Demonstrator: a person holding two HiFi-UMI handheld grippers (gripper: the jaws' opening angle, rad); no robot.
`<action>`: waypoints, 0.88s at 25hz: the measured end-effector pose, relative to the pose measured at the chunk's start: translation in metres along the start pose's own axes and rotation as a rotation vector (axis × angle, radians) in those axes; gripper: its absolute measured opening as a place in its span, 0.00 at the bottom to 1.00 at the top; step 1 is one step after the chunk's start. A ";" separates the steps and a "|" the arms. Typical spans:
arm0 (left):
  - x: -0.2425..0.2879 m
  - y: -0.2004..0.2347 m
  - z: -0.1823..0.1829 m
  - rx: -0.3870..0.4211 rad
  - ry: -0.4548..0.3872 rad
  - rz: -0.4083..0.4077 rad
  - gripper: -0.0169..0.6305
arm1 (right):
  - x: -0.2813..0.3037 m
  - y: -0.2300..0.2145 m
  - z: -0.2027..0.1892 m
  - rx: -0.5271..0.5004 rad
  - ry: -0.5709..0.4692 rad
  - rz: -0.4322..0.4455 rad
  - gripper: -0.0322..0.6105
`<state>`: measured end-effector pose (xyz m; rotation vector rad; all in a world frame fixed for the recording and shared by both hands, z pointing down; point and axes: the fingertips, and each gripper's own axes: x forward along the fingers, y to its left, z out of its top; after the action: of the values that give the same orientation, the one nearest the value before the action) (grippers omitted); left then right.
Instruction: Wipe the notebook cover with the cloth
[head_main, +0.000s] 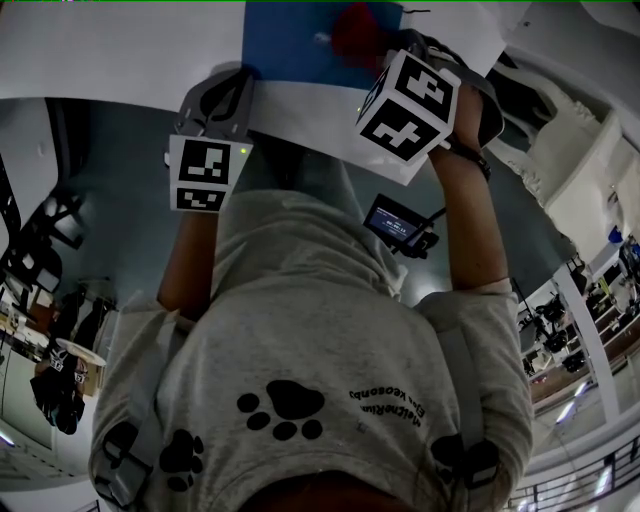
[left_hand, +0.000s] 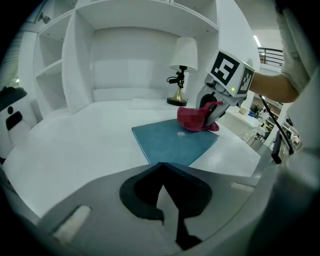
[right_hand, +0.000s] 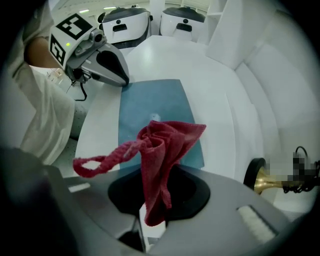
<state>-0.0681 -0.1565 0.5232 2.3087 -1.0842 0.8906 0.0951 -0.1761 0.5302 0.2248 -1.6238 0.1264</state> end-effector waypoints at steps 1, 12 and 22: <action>0.000 0.000 0.000 0.002 0.001 0.001 0.04 | 0.000 -0.001 -0.005 0.006 0.007 -0.003 0.16; 0.003 0.000 0.000 0.010 0.010 0.002 0.04 | 0.008 -0.005 -0.054 0.073 0.103 -0.002 0.16; -0.002 -0.003 -0.007 0.009 0.029 0.002 0.04 | -0.047 -0.003 0.003 0.051 -0.077 -0.097 0.16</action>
<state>-0.0692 -0.1498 0.5263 2.2952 -1.0726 0.9294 0.0952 -0.1764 0.4828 0.3507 -1.6845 0.0853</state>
